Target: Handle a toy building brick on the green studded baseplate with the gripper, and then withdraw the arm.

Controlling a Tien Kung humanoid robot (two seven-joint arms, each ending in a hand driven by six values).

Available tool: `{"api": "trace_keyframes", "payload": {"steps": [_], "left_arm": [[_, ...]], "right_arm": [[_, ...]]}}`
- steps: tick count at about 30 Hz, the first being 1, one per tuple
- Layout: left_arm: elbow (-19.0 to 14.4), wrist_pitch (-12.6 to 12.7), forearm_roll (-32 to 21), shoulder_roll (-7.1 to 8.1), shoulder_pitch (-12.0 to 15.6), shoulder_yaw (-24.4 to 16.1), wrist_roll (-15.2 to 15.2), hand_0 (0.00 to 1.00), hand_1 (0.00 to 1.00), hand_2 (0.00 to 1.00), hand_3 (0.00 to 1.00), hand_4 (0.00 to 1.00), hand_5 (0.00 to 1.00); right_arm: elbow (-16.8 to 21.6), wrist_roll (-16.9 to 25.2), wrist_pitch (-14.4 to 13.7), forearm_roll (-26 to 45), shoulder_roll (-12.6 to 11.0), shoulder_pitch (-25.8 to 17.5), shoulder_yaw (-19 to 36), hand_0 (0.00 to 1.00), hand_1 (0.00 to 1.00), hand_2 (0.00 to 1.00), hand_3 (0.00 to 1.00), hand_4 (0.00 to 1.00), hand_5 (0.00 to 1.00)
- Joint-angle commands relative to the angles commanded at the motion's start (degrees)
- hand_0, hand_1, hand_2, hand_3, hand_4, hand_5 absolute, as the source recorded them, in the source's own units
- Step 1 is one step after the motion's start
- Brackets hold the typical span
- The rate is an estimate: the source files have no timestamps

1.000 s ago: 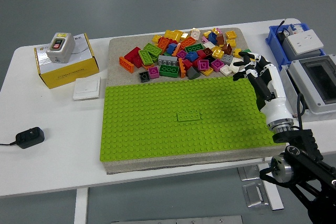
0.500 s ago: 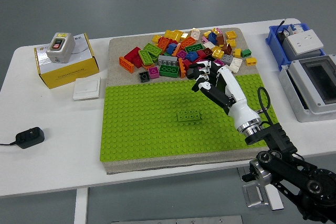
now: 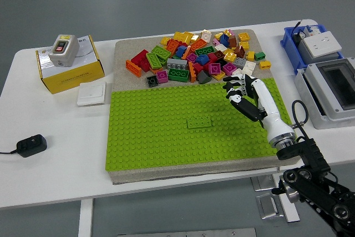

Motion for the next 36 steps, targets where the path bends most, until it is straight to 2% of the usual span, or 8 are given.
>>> {"api": "trace_keyframes", "payload": {"steps": [2, 9, 17, 24, 29, 31, 32, 36], "left_arm": [[0.0, -0.02, 0.17, 0.04, 0.0, -0.06, 0.0, 0.693, 0.699, 0.701, 0.76, 0.445, 0.452], [0.0, -0.07, 1.06, 0.38, -0.37, -0.38, -0.16, 0.693, 0.7, 0.7, 0.761, 0.446, 0.454], [0.0, -0.01, 1.43, 0.45, -0.33, -0.59, -0.24, 0.693, 0.7, 0.7, 0.762, 0.448, 0.455], [0.0, -0.02, 0.77, 0.03, 0.05, -0.29, -0.01, 0.693, 0.7, 0.7, 0.761, 0.449, 0.456], [0.0, 0.03, 0.59, 0.0, -0.14, -0.17, -0.15, 0.693, 0.7, 0.7, 0.761, 0.449, 0.456], [0.0, -0.03, 0.46, -0.04, -0.19, -0.12, -0.09, 0.693, 0.7, 0.7, 0.761, 0.449, 0.456], [0.0, -0.04, 0.4, -0.06, -0.2, -0.1, -0.07, 0.693, 0.7, 0.7, 0.76, 0.45, 0.457], [0.0, -0.08, 0.31, -0.14, -0.2, -0.11, -0.02, 0.693, 0.7, 0.7, 0.76, 0.45, 0.457]], "right_arm": [[-0.11, -0.12, -0.03, -0.13, -0.18, -0.41, 0.15, 0.524, 0.504, 0.599, 0.641, 0.484, 0.463], [-0.33, -0.31, 1.15, 2.05, 1.11, -0.87, 0.59, 0.52, 0.512, 0.604, 0.644, 0.467, 0.458], [-0.19, -0.42, 0.84, 0.71, 0.85, -0.5, 1.49, 0.522, 0.514, 0.604, 0.643, 0.458, 0.458], [-0.31, -2.43, -0.32, -7.27, 0.79, -0.08, 1.88, 0.522, 0.513, 0.603, 0.643, 0.449, 0.456], [-0.7, -4.21, 0.23, -13.85, 0.71, 0.2, 2.55, 0.53, 0.514, 0.604, 0.642, 0.44, 0.452], [-0.65, -5.36, 1.12, -17.35, 0.64, 0.28, 2.81, 0.53, 0.514, 0.604, 0.642, 0.44, 0.452], [-0.49, -6.09, 1.92, -18.55, 0.55, 0.37, 2.81, 0.58, 0.554, 0.624, 0.644, 0.437, 0.448], [0.57, -10.12, 6.3, -25.03, -0.33, 1.44, 1.64, 0.58, 0.554, 0.624, 0.644, 0.437, 0.448]]}}
